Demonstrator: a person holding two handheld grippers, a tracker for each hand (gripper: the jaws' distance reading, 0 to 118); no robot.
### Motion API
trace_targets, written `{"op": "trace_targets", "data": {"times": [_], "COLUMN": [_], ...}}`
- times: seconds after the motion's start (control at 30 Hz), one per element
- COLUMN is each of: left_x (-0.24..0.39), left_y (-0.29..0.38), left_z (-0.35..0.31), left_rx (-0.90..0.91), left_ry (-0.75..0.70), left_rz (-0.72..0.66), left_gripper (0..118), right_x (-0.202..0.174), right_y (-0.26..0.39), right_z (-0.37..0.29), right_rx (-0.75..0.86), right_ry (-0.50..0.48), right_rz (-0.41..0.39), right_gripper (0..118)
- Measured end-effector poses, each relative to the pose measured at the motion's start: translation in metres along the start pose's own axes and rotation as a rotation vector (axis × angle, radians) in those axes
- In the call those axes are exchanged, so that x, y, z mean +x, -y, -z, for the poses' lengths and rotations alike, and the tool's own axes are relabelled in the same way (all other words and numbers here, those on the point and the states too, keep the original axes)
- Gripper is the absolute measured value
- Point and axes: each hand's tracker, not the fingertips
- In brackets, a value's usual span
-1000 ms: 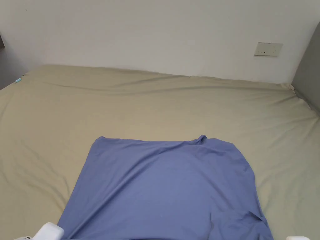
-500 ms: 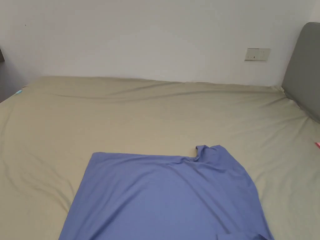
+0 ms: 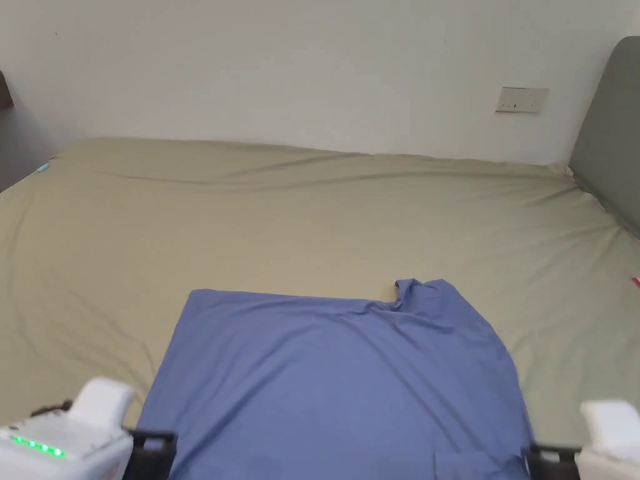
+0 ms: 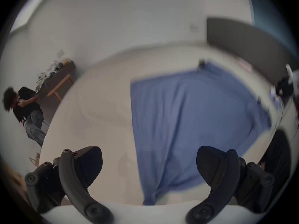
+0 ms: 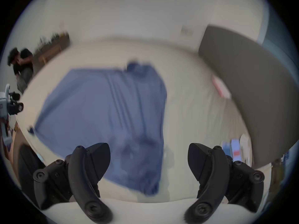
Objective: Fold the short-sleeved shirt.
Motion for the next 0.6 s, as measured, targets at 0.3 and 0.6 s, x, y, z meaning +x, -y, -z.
{"op": "trace_targets", "data": {"times": [0.3, 0.6], "left_x": [0.063, 0.118], "left_y": [-0.119, -0.126], "left_z": [-0.119, -0.133], "left_rx": [0.637, 0.721], "left_ry": [-0.112, -0.208], "left_rz": [-0.171, -0.008], "left_gripper": [55, 0], "right_x": [-0.082, -0.129], "right_y": [-0.107, -0.1], "right_z": [-0.11, -0.113], "right_rx": [0.535, 0.647], "right_ry": [-0.024, 0.072], "right_rz": [-0.028, -0.12], "right_gripper": [60, 2]}}
